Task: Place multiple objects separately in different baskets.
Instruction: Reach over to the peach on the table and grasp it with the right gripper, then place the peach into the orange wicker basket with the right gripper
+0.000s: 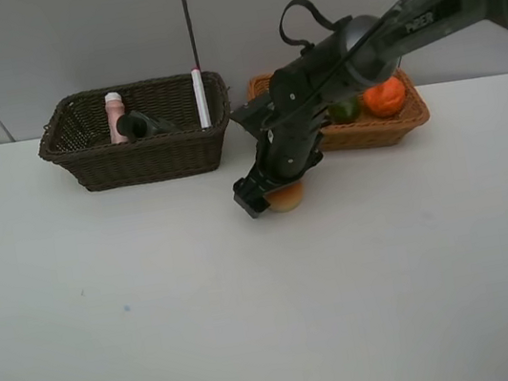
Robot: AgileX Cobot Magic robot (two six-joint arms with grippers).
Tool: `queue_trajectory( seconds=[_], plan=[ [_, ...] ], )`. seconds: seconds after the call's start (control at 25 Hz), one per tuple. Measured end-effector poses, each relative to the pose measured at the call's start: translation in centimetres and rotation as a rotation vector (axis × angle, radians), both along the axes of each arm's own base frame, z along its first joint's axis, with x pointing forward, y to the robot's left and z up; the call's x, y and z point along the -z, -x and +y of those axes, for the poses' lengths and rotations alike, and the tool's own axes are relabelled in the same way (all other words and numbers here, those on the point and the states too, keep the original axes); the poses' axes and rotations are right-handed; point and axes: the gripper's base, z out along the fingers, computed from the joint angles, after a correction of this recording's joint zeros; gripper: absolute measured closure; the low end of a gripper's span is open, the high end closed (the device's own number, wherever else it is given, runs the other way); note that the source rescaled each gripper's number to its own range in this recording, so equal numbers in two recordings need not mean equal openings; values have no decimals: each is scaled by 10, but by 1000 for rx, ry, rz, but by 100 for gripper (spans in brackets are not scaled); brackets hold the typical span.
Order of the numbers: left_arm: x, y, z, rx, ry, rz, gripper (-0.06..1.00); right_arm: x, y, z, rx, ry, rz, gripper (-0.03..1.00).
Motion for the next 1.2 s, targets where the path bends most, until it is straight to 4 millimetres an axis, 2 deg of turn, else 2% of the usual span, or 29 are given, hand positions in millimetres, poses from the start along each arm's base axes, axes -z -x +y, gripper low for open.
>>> queue_trajectory(
  seconds=[0.12,0.16,0.24,0.28,0.36,0.4,0.44,0.64,0.76,0.92,1.04,1.12,1.2],
  plan=[
    [0,0,0,0,0,0,-6,1,0,0,1,4,5,-2],
    [0,0,0,0,0,0,-6,1,0,0,2,6,8,1],
    [0,0,0,0,0,0,-6,1,1,0,6,5,14,17],
    [0,0,0,0,0,0,-6,1,1,0,10,4,19,32],
    [0,0,0,0,0,0,-6,1,2,0,15,6,31,75],
    [0,0,0,0,0,0,-6,1,2,0,17,8,34,91],
    [0,0,0,0,0,0,-6,2,3,-1,17,9,36,97],
    [0,0,0,0,0,0,-6,-2,4,-1,19,14,42,97],
    [0,0,0,0,0,0,-6,-16,6,-5,17,35,48,97],
    [0,0,0,0,0,0,-6,-73,4,-8,21,-34,-62,97],
    [0,0,0,0,0,0,-6,-120,-9,-19,54,-104,-173,97],
    [0,0,0,0,0,0,-6,-139,-24,-34,99,-141,-238,97],
    [0,0,0,0,0,0,-6,-149,-40,-52,151,-169,-292,97]
  ],
)
